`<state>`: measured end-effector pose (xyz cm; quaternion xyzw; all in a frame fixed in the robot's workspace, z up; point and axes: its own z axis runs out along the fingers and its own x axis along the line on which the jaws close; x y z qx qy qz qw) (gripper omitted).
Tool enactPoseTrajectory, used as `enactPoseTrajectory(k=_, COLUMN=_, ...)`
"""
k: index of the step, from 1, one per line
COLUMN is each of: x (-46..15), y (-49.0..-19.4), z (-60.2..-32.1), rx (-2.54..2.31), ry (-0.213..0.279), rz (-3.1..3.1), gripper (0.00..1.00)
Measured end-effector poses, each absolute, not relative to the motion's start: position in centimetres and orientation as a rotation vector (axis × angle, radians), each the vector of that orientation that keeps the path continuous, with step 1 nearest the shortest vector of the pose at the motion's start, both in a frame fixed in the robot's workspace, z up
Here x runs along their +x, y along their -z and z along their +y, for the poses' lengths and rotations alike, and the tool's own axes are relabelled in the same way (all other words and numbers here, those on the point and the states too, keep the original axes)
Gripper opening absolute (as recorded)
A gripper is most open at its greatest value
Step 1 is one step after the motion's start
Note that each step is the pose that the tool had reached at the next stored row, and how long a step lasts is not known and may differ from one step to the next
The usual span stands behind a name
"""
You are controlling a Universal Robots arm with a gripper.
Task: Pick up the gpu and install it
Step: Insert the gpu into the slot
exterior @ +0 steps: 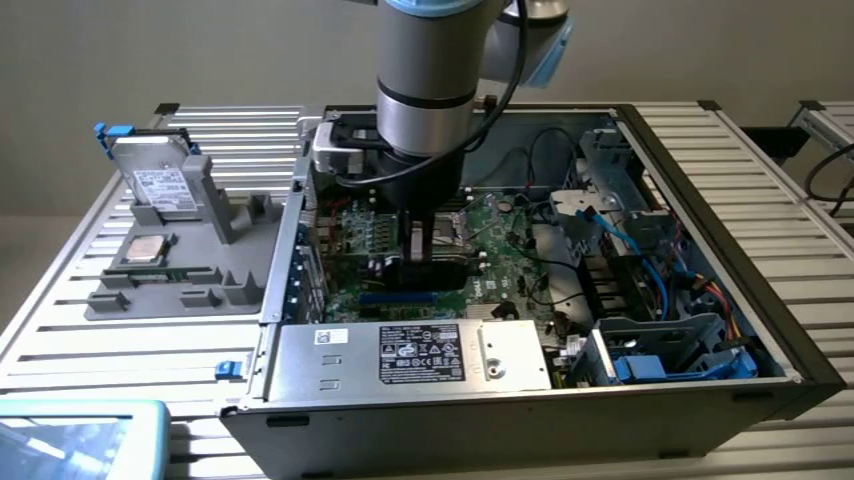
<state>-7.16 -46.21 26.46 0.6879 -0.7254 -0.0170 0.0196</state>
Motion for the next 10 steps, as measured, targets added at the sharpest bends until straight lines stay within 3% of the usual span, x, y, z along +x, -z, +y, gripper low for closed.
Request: enactPoseTrajectory(k=10, x=-7.38, y=-26.22, z=-45.99, rx=2.134, ry=0.052, rz=-2.25, gripper=0.28)
